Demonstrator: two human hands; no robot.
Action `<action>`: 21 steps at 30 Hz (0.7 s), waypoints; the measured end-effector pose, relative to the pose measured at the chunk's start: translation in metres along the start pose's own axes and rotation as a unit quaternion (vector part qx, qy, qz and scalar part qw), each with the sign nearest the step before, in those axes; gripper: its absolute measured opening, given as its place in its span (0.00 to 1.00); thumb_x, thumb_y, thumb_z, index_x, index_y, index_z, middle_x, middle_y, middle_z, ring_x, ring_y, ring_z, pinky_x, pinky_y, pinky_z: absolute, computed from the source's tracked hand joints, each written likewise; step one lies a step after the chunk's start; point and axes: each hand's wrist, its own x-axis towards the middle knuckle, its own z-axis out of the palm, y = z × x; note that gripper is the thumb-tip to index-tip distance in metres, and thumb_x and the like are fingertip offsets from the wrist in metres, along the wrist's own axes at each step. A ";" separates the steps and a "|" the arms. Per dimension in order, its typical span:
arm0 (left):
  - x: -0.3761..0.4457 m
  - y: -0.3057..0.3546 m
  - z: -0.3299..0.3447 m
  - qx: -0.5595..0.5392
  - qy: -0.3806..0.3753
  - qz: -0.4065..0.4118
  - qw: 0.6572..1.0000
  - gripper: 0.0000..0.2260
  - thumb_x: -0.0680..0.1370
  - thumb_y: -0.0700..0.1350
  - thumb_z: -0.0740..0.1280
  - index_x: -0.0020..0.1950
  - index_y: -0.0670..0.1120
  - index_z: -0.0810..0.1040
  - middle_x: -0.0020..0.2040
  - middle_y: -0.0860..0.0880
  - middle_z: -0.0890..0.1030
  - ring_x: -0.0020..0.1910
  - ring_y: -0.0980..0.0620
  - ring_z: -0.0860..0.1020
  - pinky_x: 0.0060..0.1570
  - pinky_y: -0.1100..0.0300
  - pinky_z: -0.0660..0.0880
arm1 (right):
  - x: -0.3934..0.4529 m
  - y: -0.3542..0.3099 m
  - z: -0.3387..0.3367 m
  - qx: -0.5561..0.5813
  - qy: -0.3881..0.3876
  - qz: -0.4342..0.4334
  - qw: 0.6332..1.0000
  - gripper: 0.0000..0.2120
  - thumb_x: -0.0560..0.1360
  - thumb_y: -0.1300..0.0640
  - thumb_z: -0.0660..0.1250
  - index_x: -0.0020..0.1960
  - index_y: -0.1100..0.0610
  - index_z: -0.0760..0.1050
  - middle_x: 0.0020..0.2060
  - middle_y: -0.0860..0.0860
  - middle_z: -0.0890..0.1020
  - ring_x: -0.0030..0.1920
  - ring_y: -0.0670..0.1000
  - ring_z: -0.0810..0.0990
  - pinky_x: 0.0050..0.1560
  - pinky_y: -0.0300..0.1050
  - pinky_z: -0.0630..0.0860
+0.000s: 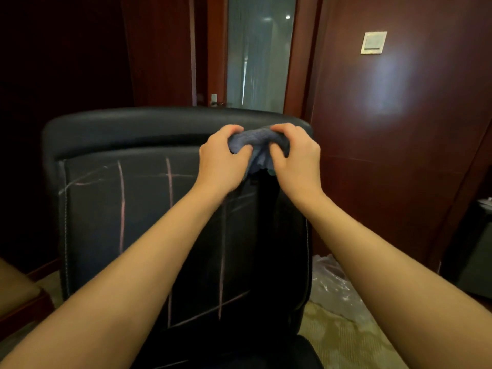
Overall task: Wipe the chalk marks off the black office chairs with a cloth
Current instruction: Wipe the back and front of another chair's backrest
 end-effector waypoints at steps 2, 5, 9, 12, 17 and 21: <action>0.003 -0.001 -0.002 -0.114 -0.006 -0.031 0.993 0.14 0.76 0.38 0.70 0.60 0.47 0.79 0.53 0.48 0.83 0.50 0.54 0.81 0.48 0.62 0.78 | 0.000 -0.003 -0.002 0.056 0.018 0.029 0.998 0.12 0.73 0.66 0.67 0.55 0.57 0.81 0.46 0.50 0.83 0.46 0.46 0.80 0.45 0.27 0.70; 0.008 -0.004 -0.004 -0.240 -0.008 -0.061 0.969 0.19 0.75 0.34 0.70 0.63 0.50 0.76 0.56 0.45 0.81 0.52 0.53 0.81 0.47 0.64 0.79 | 0.002 -0.006 -0.007 0.085 0.007 0.022 0.996 0.14 0.74 0.65 0.68 0.57 0.55 0.81 0.47 0.45 0.82 0.48 0.42 0.81 0.48 0.30 0.74; 0.014 -0.010 -0.002 -0.292 -0.051 -0.086 0.951 0.23 0.75 0.35 0.71 0.67 0.52 0.75 0.59 0.44 0.81 0.54 0.51 0.82 0.50 0.61 0.80 | 0.006 -0.003 -0.008 0.077 -0.010 0.014 0.997 0.17 0.72 0.66 0.67 0.59 0.55 0.80 0.48 0.45 0.83 0.49 0.43 0.82 0.51 0.32 0.75; 0.014 -0.013 0.001 -0.128 0.021 0.031 0.991 0.19 0.77 0.40 0.70 0.67 0.50 0.76 0.56 0.48 0.83 0.53 0.55 0.81 0.55 0.63 0.77 | 0.009 0.002 -0.007 0.077 -0.007 0.010 0.997 0.17 0.72 0.65 0.68 0.60 0.56 0.80 0.51 0.47 0.84 0.51 0.44 0.82 0.53 0.36 0.77; 0.020 -0.012 0.006 0.212 0.030 0.190 0.958 0.12 0.79 0.45 0.66 0.60 0.44 0.80 0.55 0.43 0.82 0.55 0.43 0.79 0.54 0.53 0.72 | 0.015 0.017 0.002 -0.090 -0.055 -0.081 0.991 0.17 0.73 0.63 0.67 0.62 0.61 0.78 0.54 0.58 0.80 0.54 0.57 0.80 0.57 0.47 0.75; 0.018 -0.026 0.009 0.333 -0.054 0.171 0.926 0.13 0.81 0.46 0.64 0.61 0.41 0.79 0.57 0.39 0.78 0.57 0.36 0.77 0.53 0.45 0.73 | 0.003 0.030 0.017 -0.217 -0.123 -0.125 0.960 0.13 0.76 0.63 0.64 0.60 0.62 0.77 0.50 0.62 0.76 0.43 0.69 0.79 0.39 0.57 0.75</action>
